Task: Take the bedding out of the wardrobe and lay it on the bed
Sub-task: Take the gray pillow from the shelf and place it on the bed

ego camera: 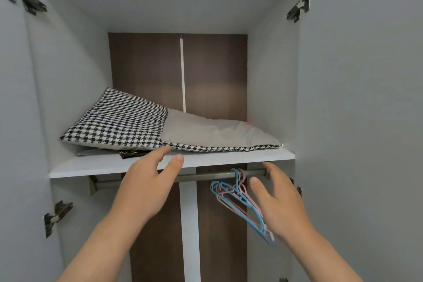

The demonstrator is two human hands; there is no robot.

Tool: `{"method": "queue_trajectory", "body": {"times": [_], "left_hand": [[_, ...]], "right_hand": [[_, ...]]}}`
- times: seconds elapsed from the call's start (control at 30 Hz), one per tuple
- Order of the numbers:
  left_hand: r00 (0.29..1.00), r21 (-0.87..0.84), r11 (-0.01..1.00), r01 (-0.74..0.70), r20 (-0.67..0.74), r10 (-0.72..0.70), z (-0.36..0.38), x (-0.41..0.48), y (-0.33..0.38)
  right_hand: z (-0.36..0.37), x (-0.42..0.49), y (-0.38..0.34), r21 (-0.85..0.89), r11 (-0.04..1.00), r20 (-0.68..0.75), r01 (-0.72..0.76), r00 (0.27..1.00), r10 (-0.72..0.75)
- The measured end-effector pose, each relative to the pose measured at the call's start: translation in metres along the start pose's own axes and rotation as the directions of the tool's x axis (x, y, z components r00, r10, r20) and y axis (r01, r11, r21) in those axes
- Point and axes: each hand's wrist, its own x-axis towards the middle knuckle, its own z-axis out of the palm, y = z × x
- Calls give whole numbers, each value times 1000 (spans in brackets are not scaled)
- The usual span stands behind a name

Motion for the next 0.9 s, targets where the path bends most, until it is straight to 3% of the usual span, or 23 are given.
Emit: {"method": "queue_trajectory", "body": {"times": [0.17, 0.3, 0.5, 0.7, 0.9], "left_hand": [[998, 57, 997, -53, -12, 54, 46, 69, -14], [1000, 161, 987, -6, -20, 10, 74, 138, -29], [986, 441, 895, 68, 108, -129, 124, 243, -43], [920, 592, 768, 244, 109, -376, 160, 330, -74], [862, 627, 694, 354, 68, -502, 166, 378, -111]], "right_hand": [[18, 71, 26, -58, 998, -39, 29, 999, -31], [32, 139, 32, -117, 993, -101, 13, 995, -25], [47, 242, 52, -305, 936, -129, -176, 981, 142], [57, 315, 81, -456, 813, -8, -362, 915, 403], [82, 383, 103, -472, 835, 191, -283, 892, 410]]}}
